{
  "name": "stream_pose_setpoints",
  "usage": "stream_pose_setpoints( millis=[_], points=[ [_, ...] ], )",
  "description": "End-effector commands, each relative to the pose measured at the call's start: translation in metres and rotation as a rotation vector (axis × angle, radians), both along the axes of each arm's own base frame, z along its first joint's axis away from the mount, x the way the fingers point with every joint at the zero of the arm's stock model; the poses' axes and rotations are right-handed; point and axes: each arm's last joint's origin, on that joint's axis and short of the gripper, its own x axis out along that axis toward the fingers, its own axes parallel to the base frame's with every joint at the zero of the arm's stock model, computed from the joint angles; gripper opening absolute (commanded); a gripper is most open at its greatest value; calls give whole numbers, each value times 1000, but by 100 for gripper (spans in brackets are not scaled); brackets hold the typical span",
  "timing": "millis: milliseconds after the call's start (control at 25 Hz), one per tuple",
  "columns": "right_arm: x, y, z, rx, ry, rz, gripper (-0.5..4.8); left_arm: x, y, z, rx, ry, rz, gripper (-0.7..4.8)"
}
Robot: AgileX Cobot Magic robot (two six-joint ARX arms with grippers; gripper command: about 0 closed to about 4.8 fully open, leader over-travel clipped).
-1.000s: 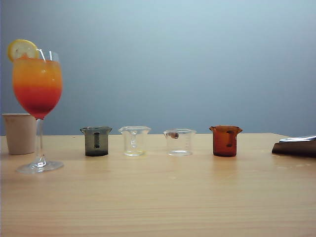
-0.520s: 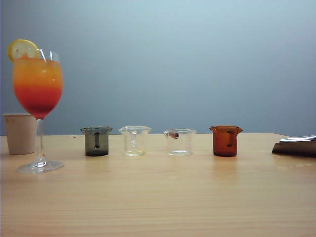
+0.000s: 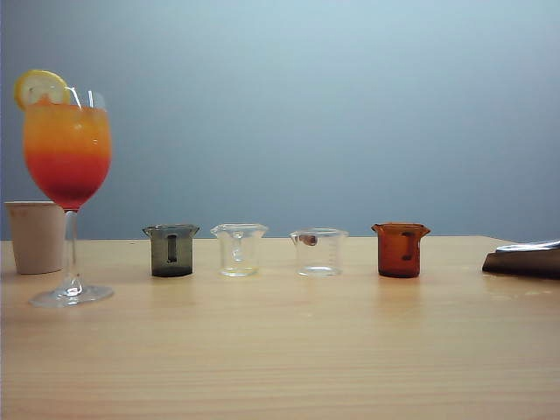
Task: Pick up the lemon slice from the paper cup on the left and carefully insert it into the rim of the goblet.
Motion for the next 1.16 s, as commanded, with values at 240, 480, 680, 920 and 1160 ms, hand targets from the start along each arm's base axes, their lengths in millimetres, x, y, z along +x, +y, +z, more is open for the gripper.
stream_pose_setpoints(
  millis=[240,480,680,920,1160],
  points=[
    [0,0,-1,4,-1,1,-5,0,0,3,-3,-16,3,70],
    [0,0,-1,3,1,2,-5,0,0,3,-3,-16,3,70],
    [0,0,-1,3,1,1,-5,0,0,2,5,-14,-19,-6],
    [0,0,-1,3,1,1,-5,0,0,2,1,-15,-19,-5],
    [0,0,-1,3,1,1,-5,0,0,2,1,-15,-19,-5]
  ],
)
